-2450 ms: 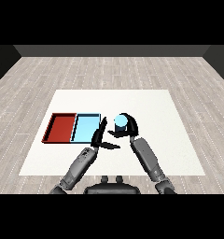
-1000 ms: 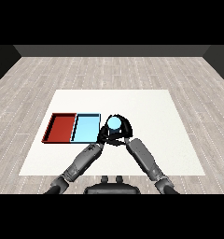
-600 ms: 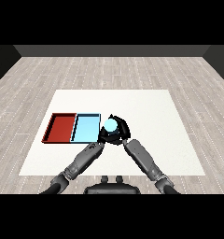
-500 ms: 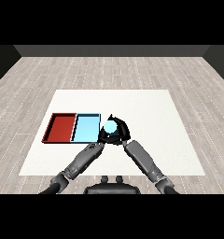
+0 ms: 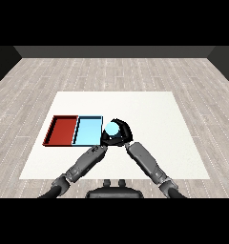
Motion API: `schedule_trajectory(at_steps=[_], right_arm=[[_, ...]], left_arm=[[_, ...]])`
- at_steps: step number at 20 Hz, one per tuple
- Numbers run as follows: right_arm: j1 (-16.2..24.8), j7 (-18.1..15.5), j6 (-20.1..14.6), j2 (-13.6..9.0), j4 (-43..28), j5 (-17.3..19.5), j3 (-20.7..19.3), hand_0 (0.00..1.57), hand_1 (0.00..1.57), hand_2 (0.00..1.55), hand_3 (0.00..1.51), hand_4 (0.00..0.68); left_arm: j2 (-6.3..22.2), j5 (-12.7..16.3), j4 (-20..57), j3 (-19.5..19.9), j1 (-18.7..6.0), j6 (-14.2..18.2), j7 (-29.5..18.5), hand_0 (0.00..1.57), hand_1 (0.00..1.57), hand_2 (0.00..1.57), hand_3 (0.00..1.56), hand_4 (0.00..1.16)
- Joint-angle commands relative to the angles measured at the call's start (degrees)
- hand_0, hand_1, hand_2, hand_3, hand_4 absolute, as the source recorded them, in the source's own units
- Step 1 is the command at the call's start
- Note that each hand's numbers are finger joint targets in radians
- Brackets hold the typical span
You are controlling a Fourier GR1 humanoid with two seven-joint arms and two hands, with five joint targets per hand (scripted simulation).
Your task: Pick the blue can and put it in the blue box
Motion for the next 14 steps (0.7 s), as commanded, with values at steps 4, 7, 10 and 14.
schedule_trajectory(at_steps=[4, 7, 10, 14], right_arm=[[-2.75, 1.77, 2.09, 1.23, 0.90, -2.17, -2.02, 1.42, 1.42, 1.45, 1.37, 0.527], [2.80, 1.74, 1.86, 1.24, -3.88, 1.75, -1.00, 1.43, 1.43, 1.46, 1.38, 0.534], [-0.57, 1.26, -2.25, 1.23, -0.95, -3.08, 2.54, 1.43, 1.43, 1.46, 1.38, 0.531], [1.85, 4.35, -0.77, 1.25, -2.77, 2.89, 0.17, 0.72, 0.72, 0.72, 0.25, 0.110]], left_arm=[[-1.38, -1.61, 0.09, -0.67, -3.68, 6.11, 6.04, 1.57, 1.57, 1.55, 1.46, 1.13], [-1.38, -0.34, 3.07, 0.25, -3.85, 5.72, 2.44, 1.57, 1.57, 1.55, 1.46, 1.14], [-1.37, -2.22, -0.84, -2.54, -1.07, 9.18, 2.93, 1.57, 1.57, 1.56, 1.47, 1.14], [-1.38, -4.19, 2.26, 2.23, -2.29, 5.28, 1.93, 1.57, 1.57, 1.56, 1.47, 1.14]])
